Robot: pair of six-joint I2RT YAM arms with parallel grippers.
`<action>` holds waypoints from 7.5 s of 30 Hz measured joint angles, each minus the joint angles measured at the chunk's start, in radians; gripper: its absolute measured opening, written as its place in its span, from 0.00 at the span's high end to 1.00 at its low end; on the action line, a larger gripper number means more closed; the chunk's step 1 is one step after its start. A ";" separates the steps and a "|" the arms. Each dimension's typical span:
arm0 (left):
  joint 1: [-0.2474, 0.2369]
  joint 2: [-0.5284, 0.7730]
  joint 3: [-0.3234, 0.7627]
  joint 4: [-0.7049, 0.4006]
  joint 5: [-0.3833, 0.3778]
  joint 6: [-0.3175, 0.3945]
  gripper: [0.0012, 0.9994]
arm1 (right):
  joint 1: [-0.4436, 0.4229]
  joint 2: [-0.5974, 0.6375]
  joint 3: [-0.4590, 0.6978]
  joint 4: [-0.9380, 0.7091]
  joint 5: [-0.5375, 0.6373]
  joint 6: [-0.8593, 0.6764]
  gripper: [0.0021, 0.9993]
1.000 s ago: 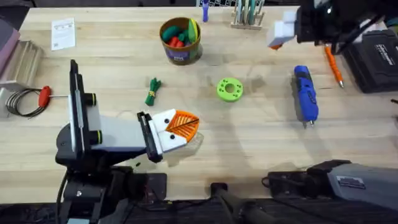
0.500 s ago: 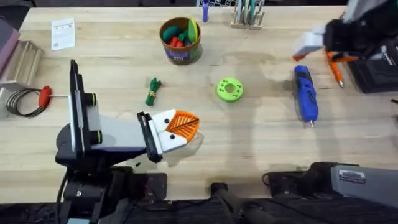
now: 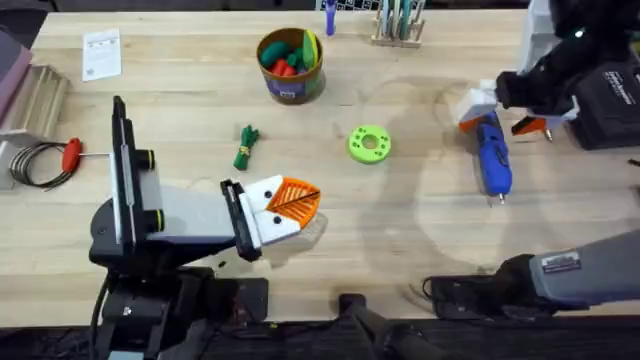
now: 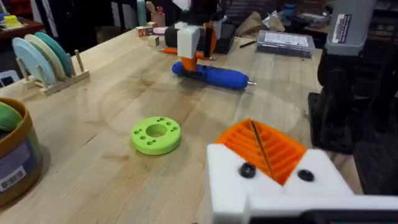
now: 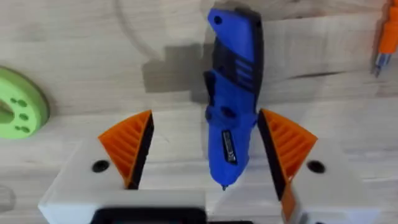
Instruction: Pick up the gripper from the table and insert it into the empty holder that is missing its gripper. Then pick up a screw, insert it into the mounting hole, and use the screwdriver to tighten it. Finally, clean up the table by picking up the vegetable and placing it into the bucket.
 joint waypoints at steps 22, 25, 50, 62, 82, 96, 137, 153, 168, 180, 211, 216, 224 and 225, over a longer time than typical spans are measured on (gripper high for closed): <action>0.000 0.000 0.000 0.000 0.000 0.000 0.99 | -0.080 0.046 -0.109 0.146 0.025 -0.004 0.01; 0.000 0.000 0.000 0.000 0.000 0.000 0.99 | -0.080 0.060 -0.114 0.165 0.028 -0.004 0.01; 0.000 0.000 0.000 0.000 0.000 0.000 0.99 | -0.080 0.099 -0.132 0.231 0.043 -0.003 0.98; 0.000 0.000 0.000 0.000 0.000 0.000 0.99 | -0.067 0.099 -0.085 0.127 0.042 -0.003 0.98; 0.000 0.000 0.000 0.000 0.000 0.000 0.99 | 0.235 -0.249 0.250 0.374 0.033 0.128 0.98; 0.000 0.000 0.000 0.000 0.000 0.000 0.99 | 0.391 -0.384 0.249 0.650 -0.133 0.223 0.98; 0.000 0.000 0.000 0.000 0.000 0.000 0.99 | 0.673 -0.253 -0.458 2.321 -0.975 0.697 0.98; 0.000 0.000 0.000 0.000 0.000 0.000 0.99 | 0.777 -0.253 -0.458 2.338 -1.095 0.670 0.98; 0.000 0.000 0.000 0.000 0.000 0.000 0.99 | 0.822 -0.253 -0.458 2.404 -1.194 0.605 0.98; 0.000 0.000 0.000 0.000 0.000 0.000 0.99 | 0.859 -0.253 -0.458 2.324 -1.196 0.494 0.98; 0.000 0.000 0.000 0.000 0.000 0.000 0.99 | 0.883 -0.253 -0.458 2.241 -1.189 0.415 0.98; 0.000 0.000 0.000 0.000 0.001 0.000 0.99 | 0.883 -0.253 -0.458 2.236 -1.189 0.415 0.98; 0.000 0.000 0.000 0.000 0.001 0.000 0.99 | 0.883 -0.253 -0.458 2.214 -1.189 0.405 0.98; 0.000 0.000 0.000 0.000 0.001 0.000 0.99 | 0.883 -0.253 -0.458 2.212 -1.189 0.403 0.98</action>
